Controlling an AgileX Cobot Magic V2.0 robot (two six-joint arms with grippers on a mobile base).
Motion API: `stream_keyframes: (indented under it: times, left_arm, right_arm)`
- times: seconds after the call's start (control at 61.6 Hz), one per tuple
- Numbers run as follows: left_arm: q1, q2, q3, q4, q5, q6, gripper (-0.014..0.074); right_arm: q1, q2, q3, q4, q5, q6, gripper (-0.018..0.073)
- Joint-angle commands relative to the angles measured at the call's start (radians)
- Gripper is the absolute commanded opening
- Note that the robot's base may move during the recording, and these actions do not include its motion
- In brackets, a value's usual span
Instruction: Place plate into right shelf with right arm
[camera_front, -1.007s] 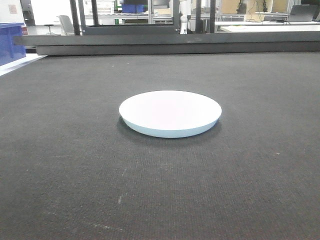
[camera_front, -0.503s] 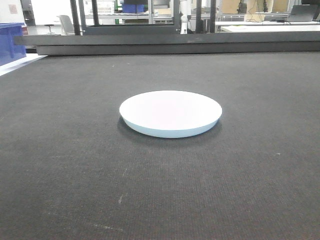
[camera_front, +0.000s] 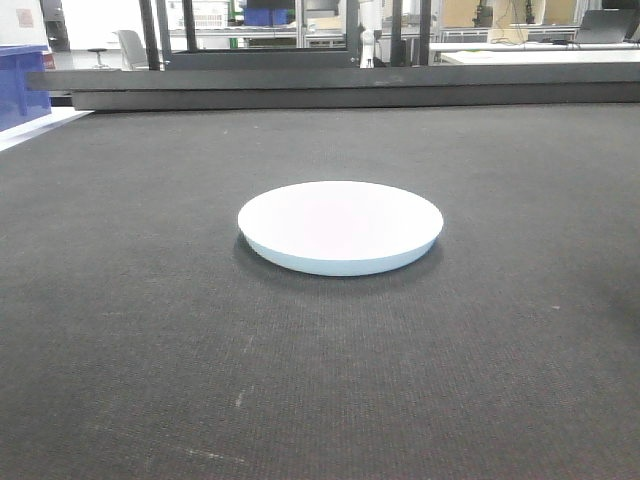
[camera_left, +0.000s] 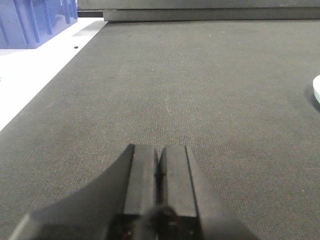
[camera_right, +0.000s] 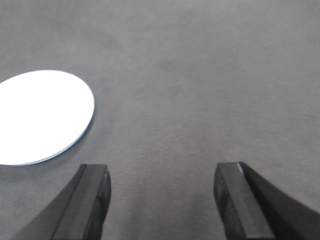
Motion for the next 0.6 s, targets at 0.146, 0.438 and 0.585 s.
stream_keyframes:
  times: [0.146,0.438,0.585]
  left_arm:
    - [-0.001,-0.010,0.008,-0.008,-0.081,-0.003,-0.0047]
    - [-0.001,-0.010,0.008,-0.008,-0.081,-0.003,-0.0047]
    - [-0.001,-0.010,0.008,-0.008,-0.081,-0.003,-0.0047]
  right_arm:
    - [0.127,0.375,-0.363,0.000,0.101,0.104,0.0542]
    - [0.244,0.758,-0.616,-0.139,0.173,0.262,0.0542]
    - [0.259,0.869,-0.659,-0.178,0.149,0.294,0.0542]
